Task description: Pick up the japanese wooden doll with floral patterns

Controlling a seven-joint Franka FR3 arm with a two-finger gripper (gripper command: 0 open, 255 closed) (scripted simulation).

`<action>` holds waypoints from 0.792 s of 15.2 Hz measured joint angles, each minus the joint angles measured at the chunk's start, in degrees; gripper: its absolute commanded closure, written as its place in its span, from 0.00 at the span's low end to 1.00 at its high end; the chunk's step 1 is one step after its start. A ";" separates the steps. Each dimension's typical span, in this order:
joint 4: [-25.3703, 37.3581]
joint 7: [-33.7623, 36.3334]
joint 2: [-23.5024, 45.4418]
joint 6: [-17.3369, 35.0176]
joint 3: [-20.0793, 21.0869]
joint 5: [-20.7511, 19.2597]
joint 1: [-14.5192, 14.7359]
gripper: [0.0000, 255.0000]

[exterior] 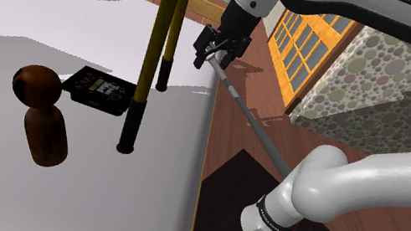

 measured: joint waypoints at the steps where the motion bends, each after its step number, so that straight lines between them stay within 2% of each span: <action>1: 0.77 0.93 1.29 0.87 0.90 0.27 0.19 0.00; 7: 6.12 8.25 8.82 5.28 7.61 1.21 1.49 0.00; 12: 11.39 14.09 16.35 9.18 12.72 -0.21 1.91 0.00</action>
